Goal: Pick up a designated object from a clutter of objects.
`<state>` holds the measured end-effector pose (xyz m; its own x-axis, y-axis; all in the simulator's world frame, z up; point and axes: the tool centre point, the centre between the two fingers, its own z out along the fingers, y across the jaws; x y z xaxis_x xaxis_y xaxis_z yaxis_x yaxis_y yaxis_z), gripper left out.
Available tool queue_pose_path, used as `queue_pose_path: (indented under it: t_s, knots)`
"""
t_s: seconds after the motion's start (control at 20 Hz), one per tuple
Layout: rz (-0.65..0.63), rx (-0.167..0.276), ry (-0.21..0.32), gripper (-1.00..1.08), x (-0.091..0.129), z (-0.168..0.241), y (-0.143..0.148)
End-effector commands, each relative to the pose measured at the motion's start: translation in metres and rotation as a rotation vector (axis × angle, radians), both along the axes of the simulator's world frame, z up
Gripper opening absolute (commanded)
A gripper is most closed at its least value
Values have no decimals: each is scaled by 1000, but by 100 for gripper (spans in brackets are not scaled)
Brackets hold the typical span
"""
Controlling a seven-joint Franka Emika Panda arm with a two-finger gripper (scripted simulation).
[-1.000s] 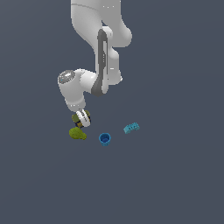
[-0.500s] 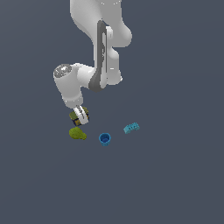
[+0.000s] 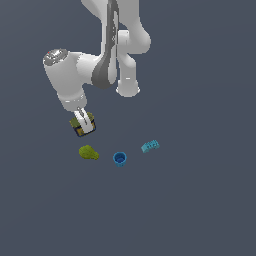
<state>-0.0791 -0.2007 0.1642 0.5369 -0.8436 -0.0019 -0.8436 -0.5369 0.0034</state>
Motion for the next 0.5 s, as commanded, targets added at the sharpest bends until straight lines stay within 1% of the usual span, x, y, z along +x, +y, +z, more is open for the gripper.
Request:
queue_pose_path:
  t_s: [0.0, 0.45]
  knots:
    - [-1, -2, -3, -100, 3, 26, -6]
    - [-1, -2, -3, -100, 11, 113, -23]
